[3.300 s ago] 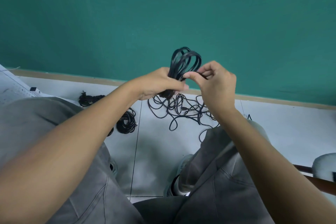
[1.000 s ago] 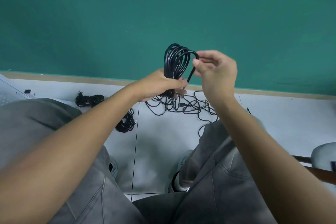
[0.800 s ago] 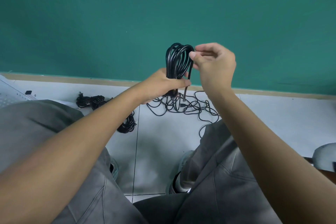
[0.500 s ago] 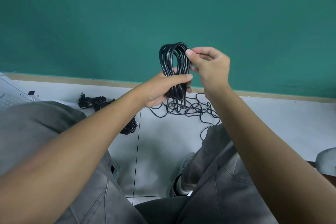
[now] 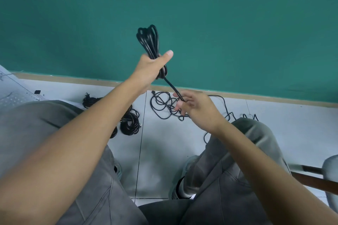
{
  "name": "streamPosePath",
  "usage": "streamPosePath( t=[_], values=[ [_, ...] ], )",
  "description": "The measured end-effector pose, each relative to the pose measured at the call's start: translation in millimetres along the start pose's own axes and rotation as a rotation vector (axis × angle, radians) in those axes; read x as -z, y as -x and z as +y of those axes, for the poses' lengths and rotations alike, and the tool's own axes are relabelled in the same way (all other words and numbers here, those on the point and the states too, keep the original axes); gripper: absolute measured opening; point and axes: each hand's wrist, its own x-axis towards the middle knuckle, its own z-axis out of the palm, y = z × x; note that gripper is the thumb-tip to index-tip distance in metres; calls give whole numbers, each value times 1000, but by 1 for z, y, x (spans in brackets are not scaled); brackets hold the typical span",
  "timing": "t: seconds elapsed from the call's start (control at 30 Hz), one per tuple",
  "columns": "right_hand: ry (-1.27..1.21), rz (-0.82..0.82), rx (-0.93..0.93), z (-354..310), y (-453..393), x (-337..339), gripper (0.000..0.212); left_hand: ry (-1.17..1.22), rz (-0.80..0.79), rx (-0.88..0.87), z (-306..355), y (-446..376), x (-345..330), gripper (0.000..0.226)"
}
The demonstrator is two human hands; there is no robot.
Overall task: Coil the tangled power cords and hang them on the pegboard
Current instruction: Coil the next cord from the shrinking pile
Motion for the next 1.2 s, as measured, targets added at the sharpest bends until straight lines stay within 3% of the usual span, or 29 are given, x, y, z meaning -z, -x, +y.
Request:
streamPosePath(
  t=[0.1, 0.2, 0.3, 0.4, 0.5, 0.6, 0.73, 0.87, 0.97, 1.03, 1.2],
  values=[
    [73, 144, 66, -9, -4, 15, 30, -210, -165, -96, -8, 1, -4, 36],
    [39, 325, 129, -16, -9, 33, 18, -241, -344, -132, -8, 11, -10, 39],
    [30, 387, 171, -26, -11, 40, 14, -241, -511, -139, -2, 27, -17, 54],
    [45, 431, 165, -29, -16, 36, 17, -221, -662, -107, -2, 33, -23, 37],
    [14, 518, 167, -28, -18, 28, 20, -157, -670, -58, -3, 35, -26, 20],
    [-39, 588, 132, -25, -17, 24, 21, 110, -658, 95, 2, 37, -25, 13],
    [-101, 431, 99, -8, -19, 20, 9, 321, -706, 155, 8, 35, -20, 12],
    [-237, 461, 38, -8, -19, 25, 19, 134, -542, 63, 1, 30, -20, 17],
    [-320, 581, 60, -24, -20, 36, 21, -21, -444, 11, -5, 27, -21, 47],
    [-321, 631, 88, -36, -21, 41, 19, -37, -474, 14, -4, 30, -24, 59],
    [-142, 726, 122, -52, -33, 46, 16, -51, -622, -1, -1, 40, -33, 42]
  ],
)
